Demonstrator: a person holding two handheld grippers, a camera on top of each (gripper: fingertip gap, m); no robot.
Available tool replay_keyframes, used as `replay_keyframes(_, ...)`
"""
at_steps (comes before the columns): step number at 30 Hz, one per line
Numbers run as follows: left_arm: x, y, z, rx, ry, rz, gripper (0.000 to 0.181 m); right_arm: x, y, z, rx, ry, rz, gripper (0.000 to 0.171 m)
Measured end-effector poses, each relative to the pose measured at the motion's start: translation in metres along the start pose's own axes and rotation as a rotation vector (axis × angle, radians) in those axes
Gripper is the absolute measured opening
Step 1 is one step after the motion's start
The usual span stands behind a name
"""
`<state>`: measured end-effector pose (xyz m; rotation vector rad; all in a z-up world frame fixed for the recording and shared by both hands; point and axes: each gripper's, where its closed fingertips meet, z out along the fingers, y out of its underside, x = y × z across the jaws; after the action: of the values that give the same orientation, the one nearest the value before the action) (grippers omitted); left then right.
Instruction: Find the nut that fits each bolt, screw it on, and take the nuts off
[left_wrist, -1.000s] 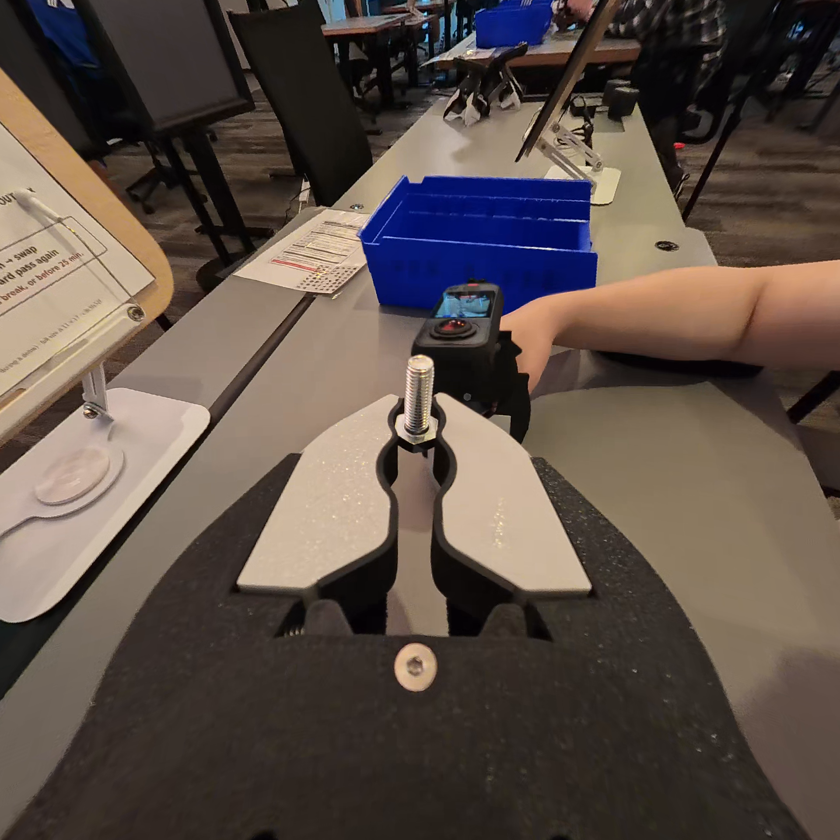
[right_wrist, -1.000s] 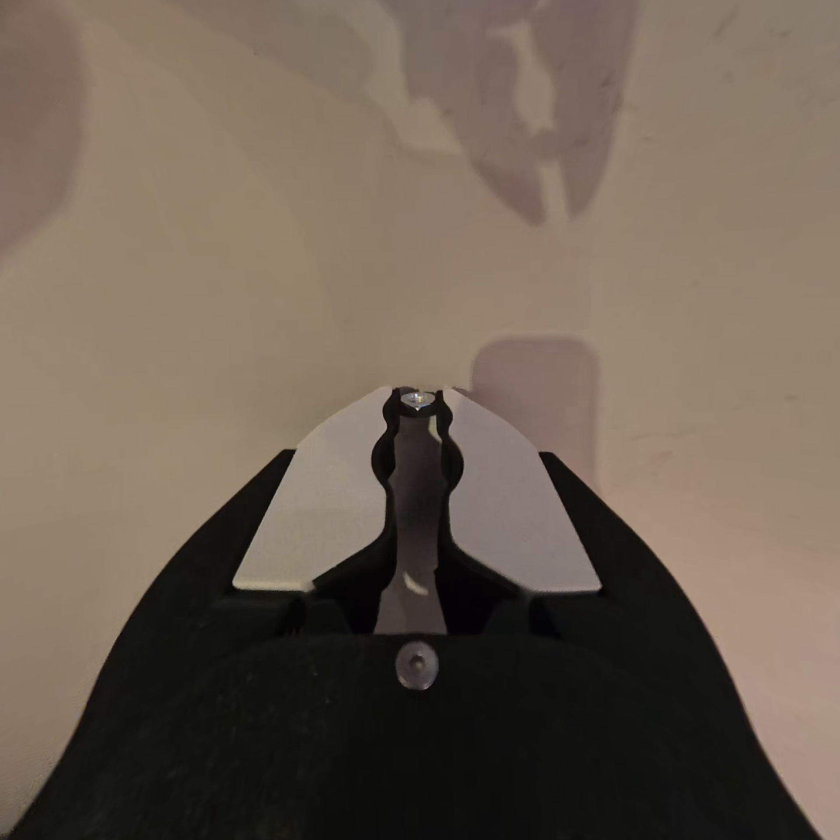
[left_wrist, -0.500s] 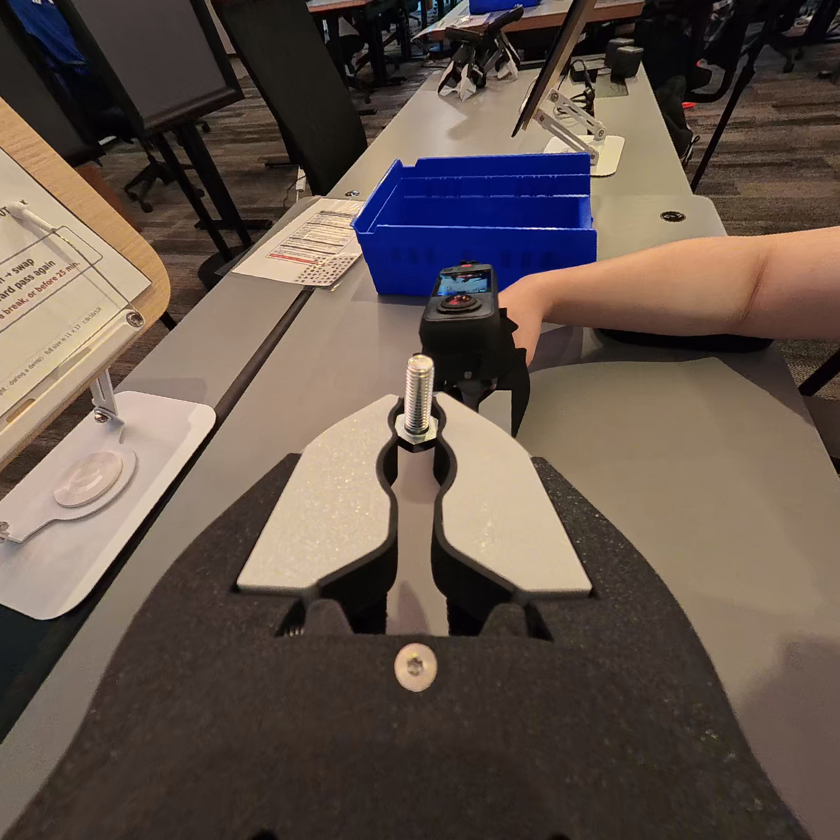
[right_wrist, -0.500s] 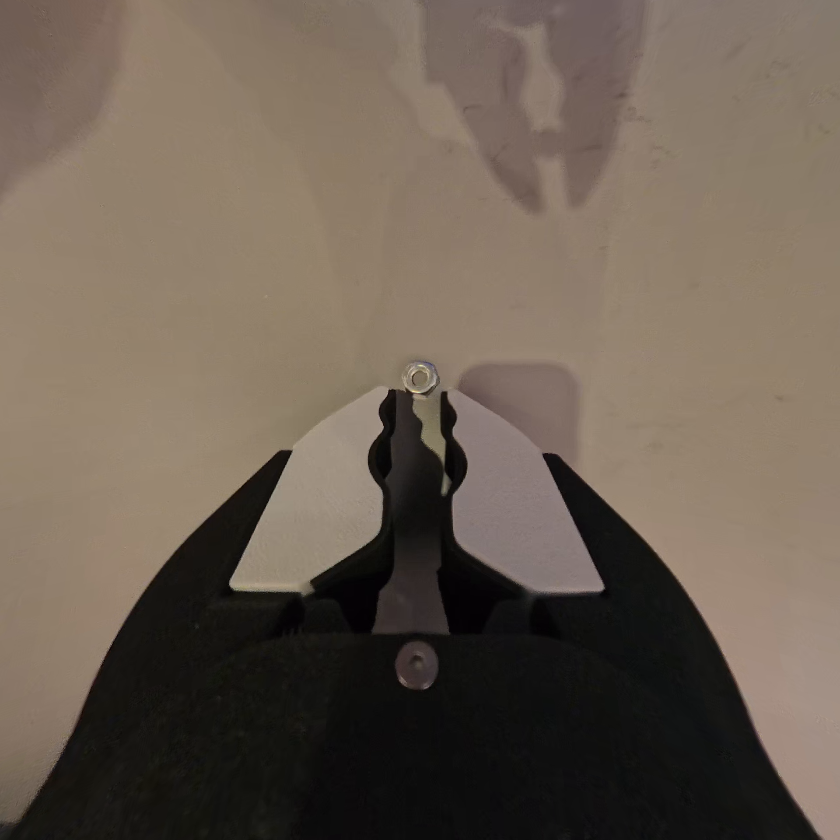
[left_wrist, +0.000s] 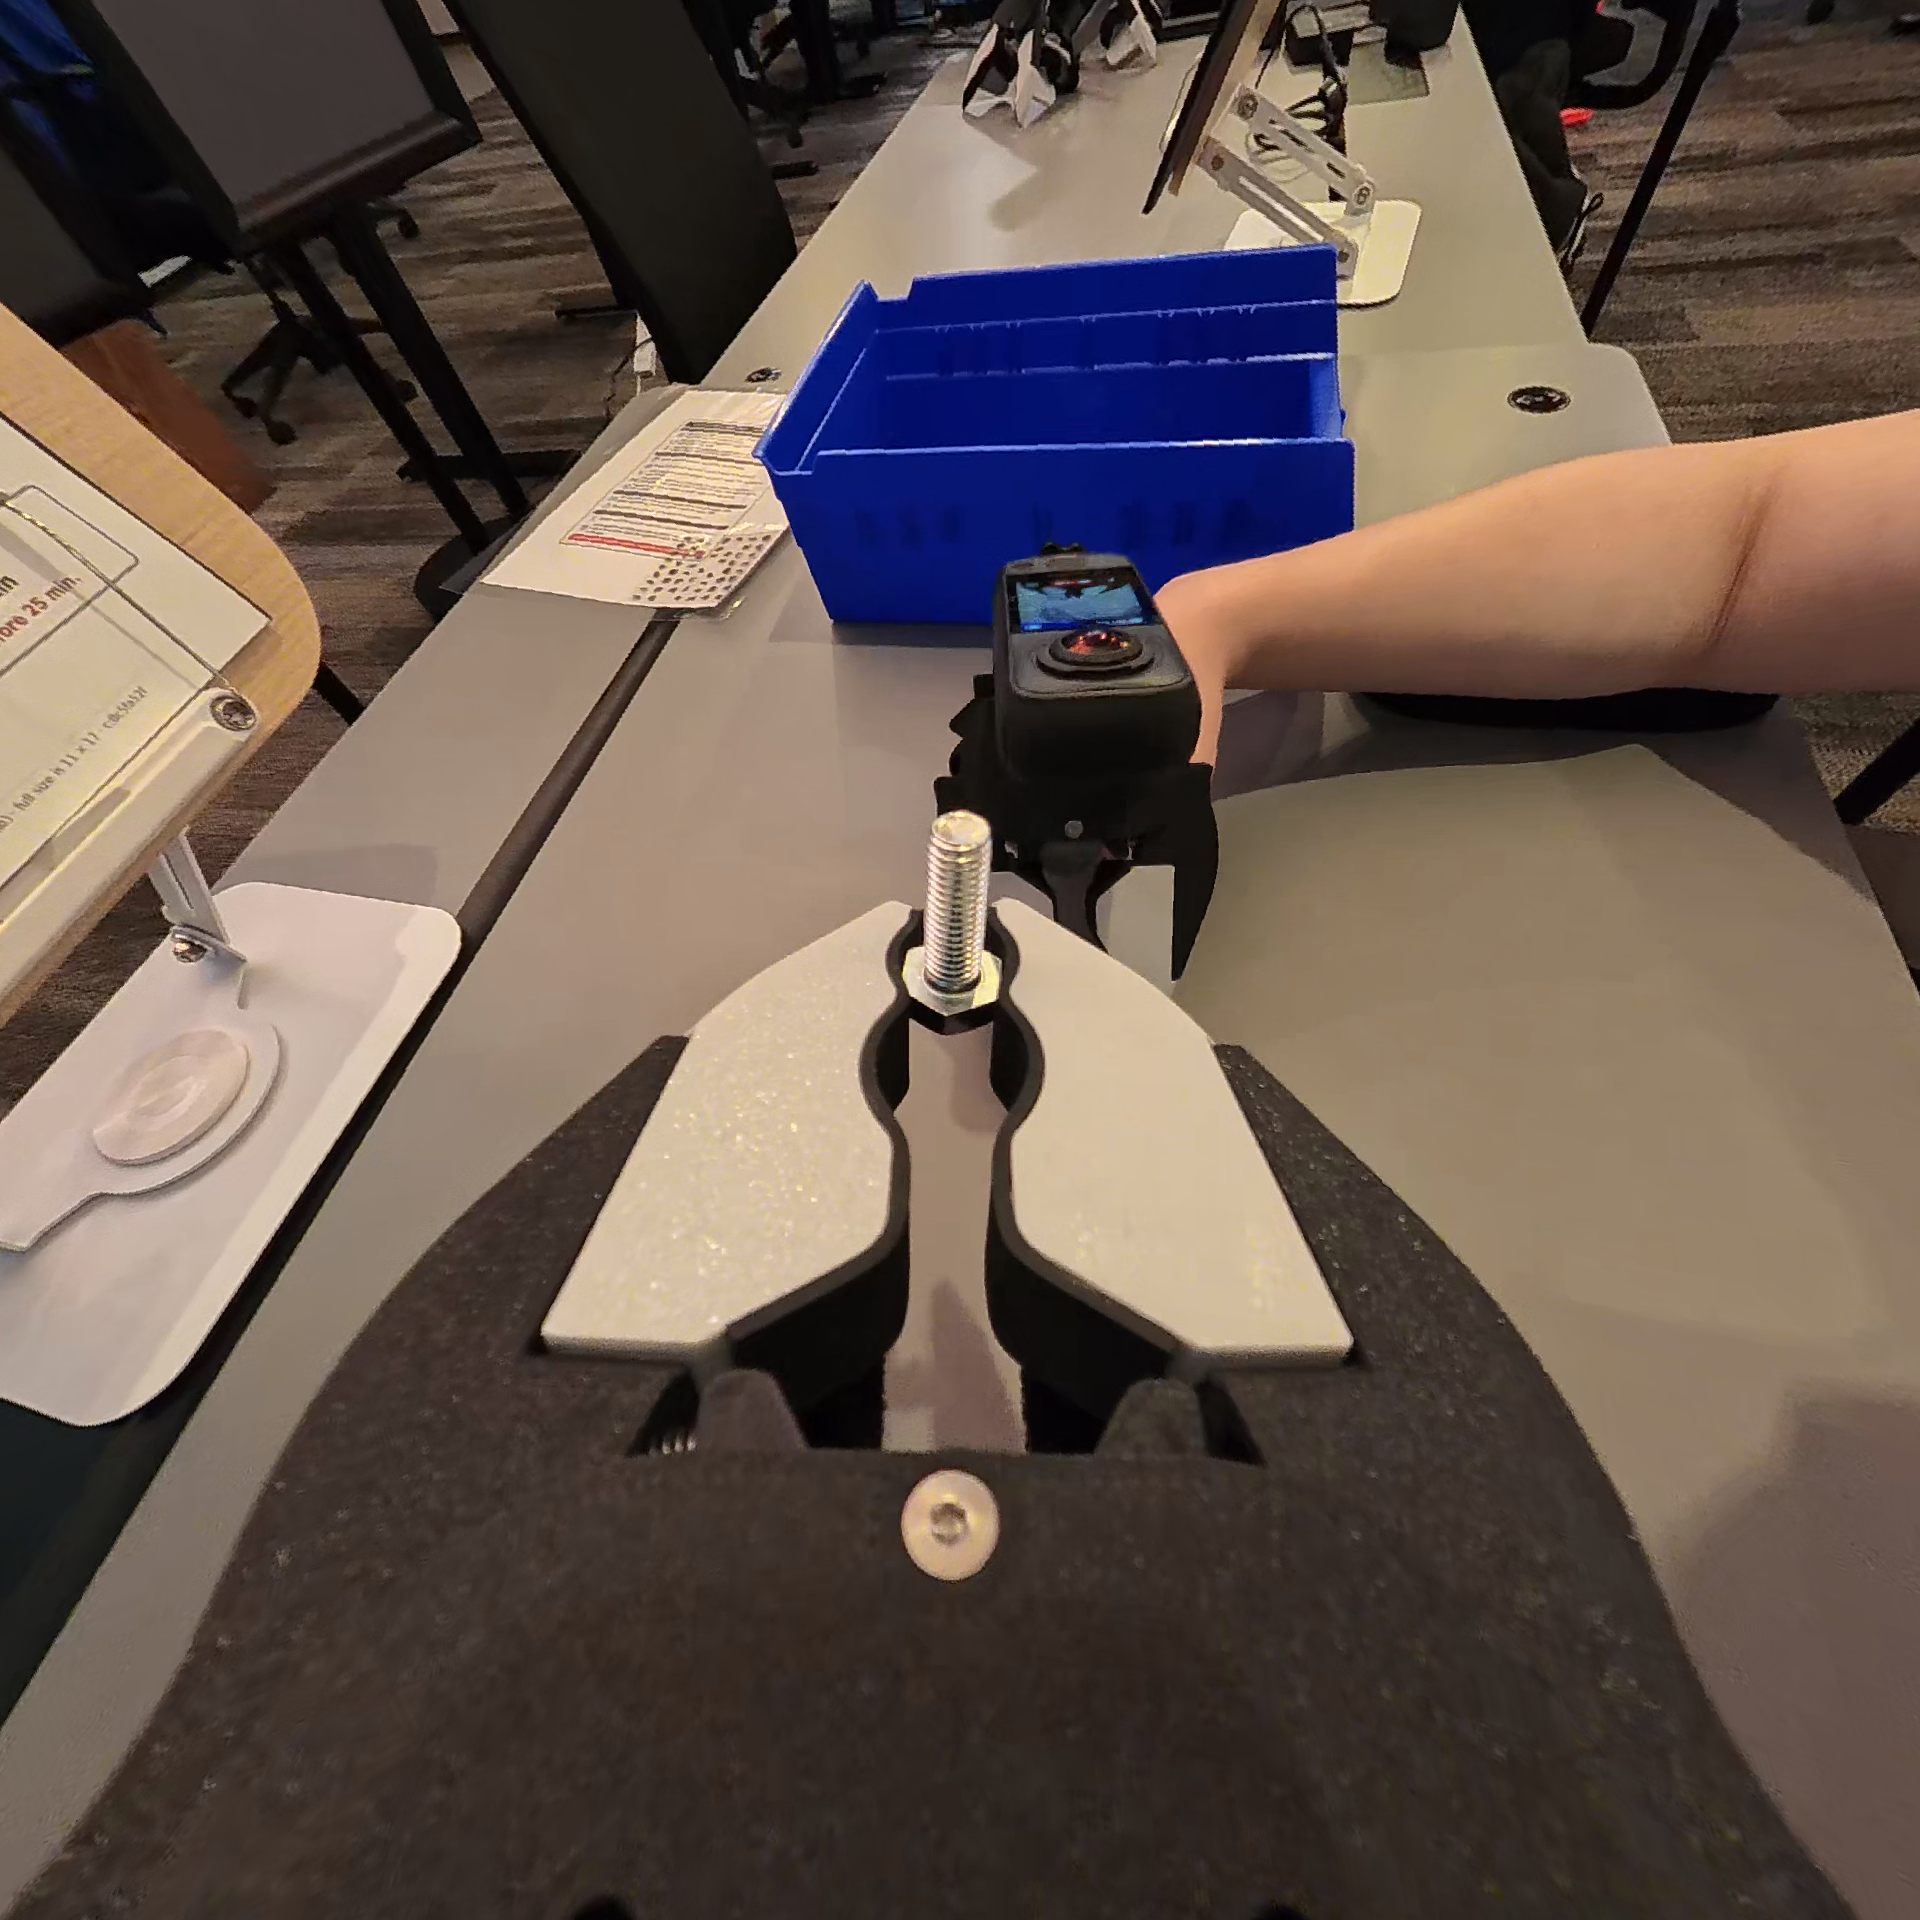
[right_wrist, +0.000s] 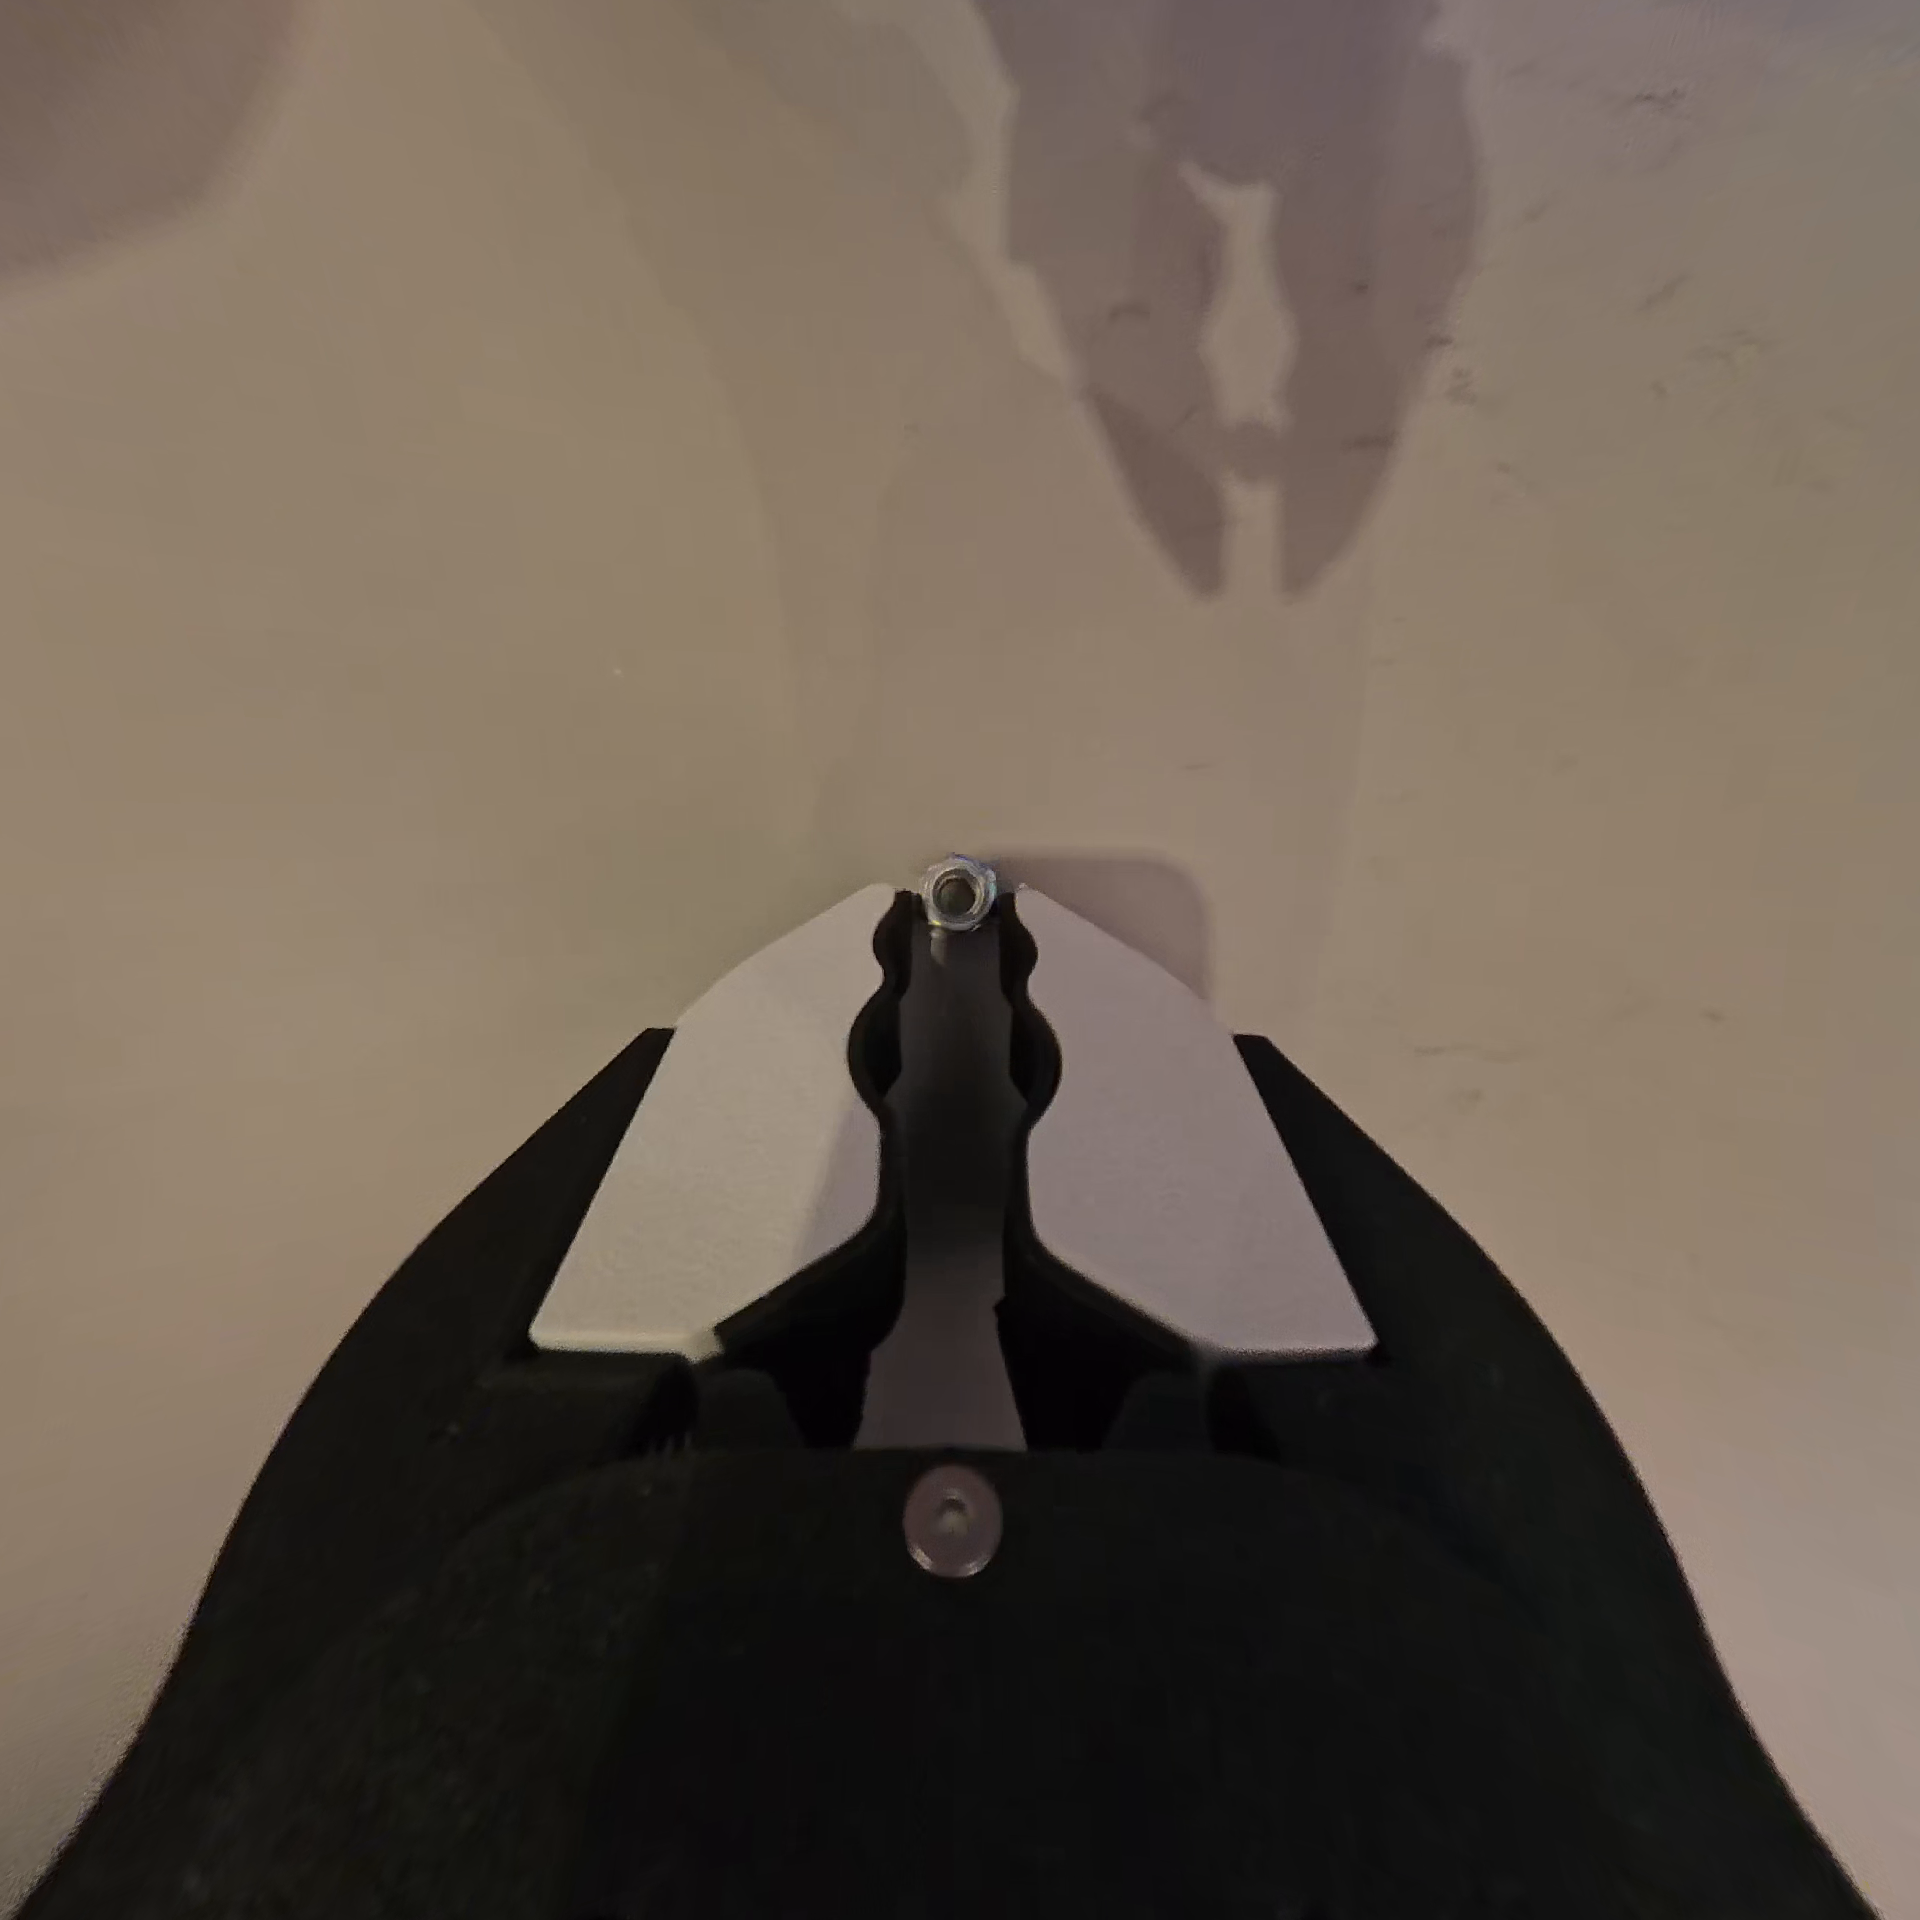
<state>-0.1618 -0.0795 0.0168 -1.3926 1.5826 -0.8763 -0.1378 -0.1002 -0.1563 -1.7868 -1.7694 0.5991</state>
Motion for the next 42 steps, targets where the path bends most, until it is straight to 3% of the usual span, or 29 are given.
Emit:
replay_keyframes(21,0.001,0.009,0.009,-0.034,0.013,-0.007,0.010,0.002,-0.003,0.000,0.015,-0.012,0.005,0.013)
replay_keyframes(24,-0.005,0.013,0.013,-0.017,-0.006,-0.030,0.010,0.010,-0.023,-0.025,0.122,0.031,0.043,0.014)
replay_keyframes(29,-0.004,0.018,0.028,0.060,0.040,-0.095,0.010,0.032,-0.087,-0.119,0.466,0.185,0.200,0.013)
replay_keyframes(31,0.003,0.018,0.033,0.071,0.072,-0.079,0.009,0.030,-0.103,-0.141,0.511,0.235,0.214,0.013)
replay_keyframes(34,0.016,0.022,0.040,0.034,0.096,-0.014,0.009,0.022,-0.115,-0.148,0.469,0.292,0.175,0.014)
replay_keyframes(42,0.045,0.035,0.053,-0.085,0.155,0.142,0.009,-0.008,-0.117,-0.113,0.213,0.301,-0.071,0.014)
